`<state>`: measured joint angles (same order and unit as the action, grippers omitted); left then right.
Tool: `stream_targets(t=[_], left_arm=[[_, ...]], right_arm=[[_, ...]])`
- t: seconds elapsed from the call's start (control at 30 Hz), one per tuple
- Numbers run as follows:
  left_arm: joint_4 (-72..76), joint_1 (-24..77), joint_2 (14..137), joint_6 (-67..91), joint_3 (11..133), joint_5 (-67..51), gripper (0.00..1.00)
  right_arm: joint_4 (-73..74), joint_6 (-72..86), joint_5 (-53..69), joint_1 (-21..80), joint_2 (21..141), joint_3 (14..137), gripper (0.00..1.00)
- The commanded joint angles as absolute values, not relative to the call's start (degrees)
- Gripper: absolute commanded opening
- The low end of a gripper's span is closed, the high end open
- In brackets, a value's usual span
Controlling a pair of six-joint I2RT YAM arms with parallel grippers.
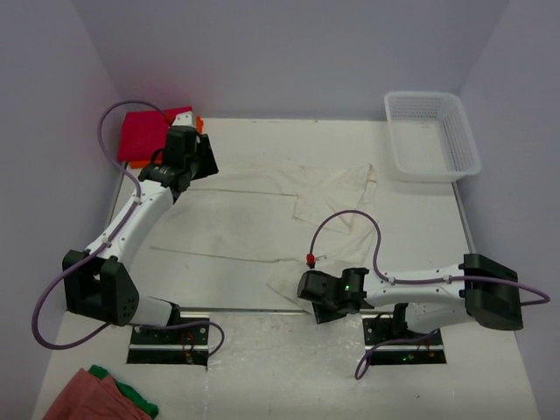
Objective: Fold and stack the t-shirts
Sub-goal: Grap the side of the flattened tshirt closest away from the robot with both arms
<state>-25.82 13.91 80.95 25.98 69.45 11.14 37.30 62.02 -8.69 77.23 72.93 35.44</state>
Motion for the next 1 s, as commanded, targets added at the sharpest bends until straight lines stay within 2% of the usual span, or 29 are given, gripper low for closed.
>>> stream_targets(t=[0.0,0.13,0.43,0.77,0.87,0.93,0.97], left_arm=[[-24.96,14.5,79.19,25.58,68.82,11.16,0.59],[-24.96,14.77,78.93,25.23,68.64,11.6,0.59],[-24.87,15.21,77.78,25.4,67.41,12.57,0.6],[-24.87,15.64,77.52,25.22,67.32,12.39,0.6],[-24.87,15.73,77.43,25.14,67.24,12.48,0.6],[-24.87,15.99,77.43,25.22,66.97,12.74,0.6],[-24.87,16.08,77.43,25.22,66.8,12.92,0.6]], right_arm=[[32.96,63.19,-10.99,77.17,76.9,35.94,0.33],[32.78,63.11,-10.55,77.08,78.31,37.0,0.2],[32.78,62.05,-10.72,76.82,81.12,39.2,0.15],[34.19,60.56,-11.43,75.5,82.26,41.22,0.15],[34.19,60.29,-11.78,74.97,82.44,41.22,0.08],[35.06,60.12,-12.47,74.88,82.35,41.74,0.0],[35.59,60.03,-12.48,74.88,82.18,42.01,0.0]])
